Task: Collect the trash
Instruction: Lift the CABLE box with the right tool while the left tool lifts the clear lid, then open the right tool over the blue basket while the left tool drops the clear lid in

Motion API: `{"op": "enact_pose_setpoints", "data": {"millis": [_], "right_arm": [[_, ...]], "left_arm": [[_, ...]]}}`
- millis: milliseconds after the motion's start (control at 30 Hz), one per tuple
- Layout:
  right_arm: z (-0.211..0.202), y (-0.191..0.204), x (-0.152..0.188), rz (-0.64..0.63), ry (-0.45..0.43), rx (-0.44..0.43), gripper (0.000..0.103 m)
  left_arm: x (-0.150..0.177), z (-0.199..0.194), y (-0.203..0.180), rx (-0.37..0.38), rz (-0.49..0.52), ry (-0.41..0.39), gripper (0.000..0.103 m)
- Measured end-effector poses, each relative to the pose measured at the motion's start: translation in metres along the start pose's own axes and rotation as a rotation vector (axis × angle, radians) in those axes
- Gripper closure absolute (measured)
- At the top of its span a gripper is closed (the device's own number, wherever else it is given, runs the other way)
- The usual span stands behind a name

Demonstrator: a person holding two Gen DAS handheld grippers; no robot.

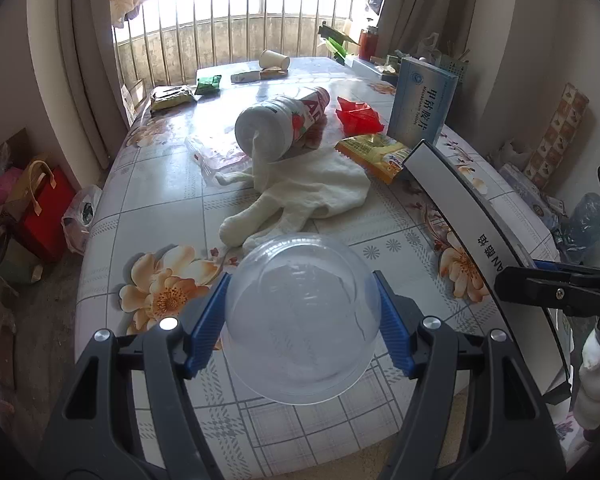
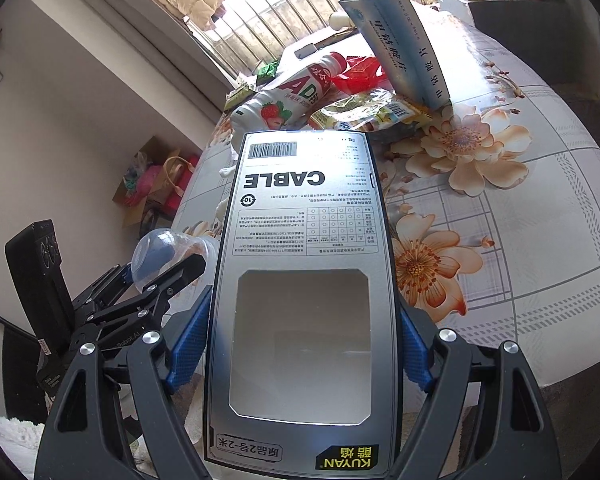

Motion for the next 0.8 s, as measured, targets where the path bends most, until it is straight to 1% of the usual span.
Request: {"op": "enact_pose_setpoints", "data": {"millis": [167, 300, 400, 567, 667, 800], "right_arm": [[-0.027, -0.007, 0.002, 0.033, -0.053, -0.012, 0.024], [-0.055, -0.017, 0.005, 0.078, -0.118, -0.029, 0.024], [-0.079, -0.030, 0.007, 0.119, -0.174, -0.038, 0.024], [-0.129, -0.066, 0.011, 0.202, -0.284, -0.024, 0.024], [-0.166, -0.098, 0.015, 0.271, -0.366, 0.000, 0.024], [-0.212, -0.151, 0.031, 0.391, -0.477, 0.016, 0.024]], "left_arm": [[-0.011, -0.015, -0.022, 0.031, 0.039, -0.039, 0.038], [-0.018, -0.020, -0.049, 0.090, 0.077, -0.043, 0.038], [-0.024, -0.022, -0.079, 0.146, 0.111, -0.038, 0.038], [-0.042, -0.025, -0.139, 0.243, 0.187, -0.053, 0.038], [-0.052, -0.027, -0.185, 0.320, 0.236, -0.054, 0.038], [-0.060, -0.026, -0.253, 0.434, 0.305, -0.027, 0.038]]}}
Point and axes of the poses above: each gripper's, at about its wrist camera, not at the fingertips, and z roughly the way its jaws point, y to its left, x to its underside, the point moved 10 cm from there along z, roughly the way its jaws point, and after that the axes turned 3 degrees about -x, right-handed, at the moved point
